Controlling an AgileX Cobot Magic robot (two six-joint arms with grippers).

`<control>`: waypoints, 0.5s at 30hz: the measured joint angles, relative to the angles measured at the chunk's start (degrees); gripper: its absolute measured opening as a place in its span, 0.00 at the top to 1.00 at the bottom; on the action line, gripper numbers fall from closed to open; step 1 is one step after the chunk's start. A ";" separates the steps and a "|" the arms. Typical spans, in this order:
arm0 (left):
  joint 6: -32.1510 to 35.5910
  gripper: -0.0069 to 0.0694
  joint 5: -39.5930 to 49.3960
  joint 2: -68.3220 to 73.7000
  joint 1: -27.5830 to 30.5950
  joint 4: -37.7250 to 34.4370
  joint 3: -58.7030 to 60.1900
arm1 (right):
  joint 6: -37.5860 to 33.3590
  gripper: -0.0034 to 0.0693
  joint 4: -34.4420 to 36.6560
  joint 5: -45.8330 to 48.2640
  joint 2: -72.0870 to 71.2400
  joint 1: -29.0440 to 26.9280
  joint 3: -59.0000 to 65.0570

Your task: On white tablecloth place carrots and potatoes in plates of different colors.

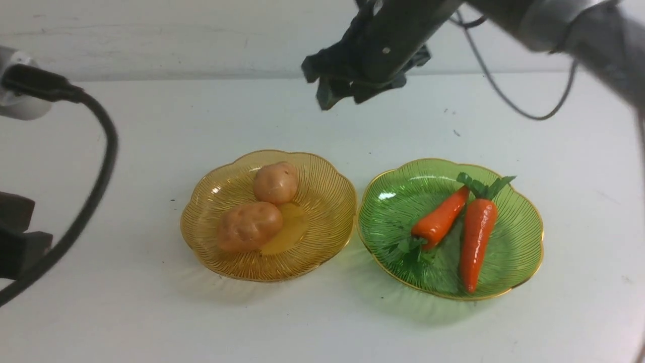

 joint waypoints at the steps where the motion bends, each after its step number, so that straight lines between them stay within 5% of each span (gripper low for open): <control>1: 0.00 0.91 0.01 -0.99 0.00 -0.12 0.00 | 0.00 0.57 -1.63 -0.12 -4.82 0.00 3.63; 4: 0.00 0.91 0.27 -4.55 0.00 -0.17 0.00 | 0.17 0.89 -5.22 -0.18 -22.35 0.00 20.46; 5: 0.00 0.91 0.30 -5.12 0.00 -0.17 0.00 | 0.43 0.92 -5.98 -0.18 -27.02 0.00 24.84; 9: -0.26 0.91 1.20 -7.18 0.00 -0.17 0.00 | 3.95 0.97 -10.44 -5.77 -47.76 0.00 43.64; 15: -0.45 0.91 1.16 -7.30 0.00 -0.17 0.00 | 11.70 0.97 -19.52 -39.59 -93.35 0.00 80.70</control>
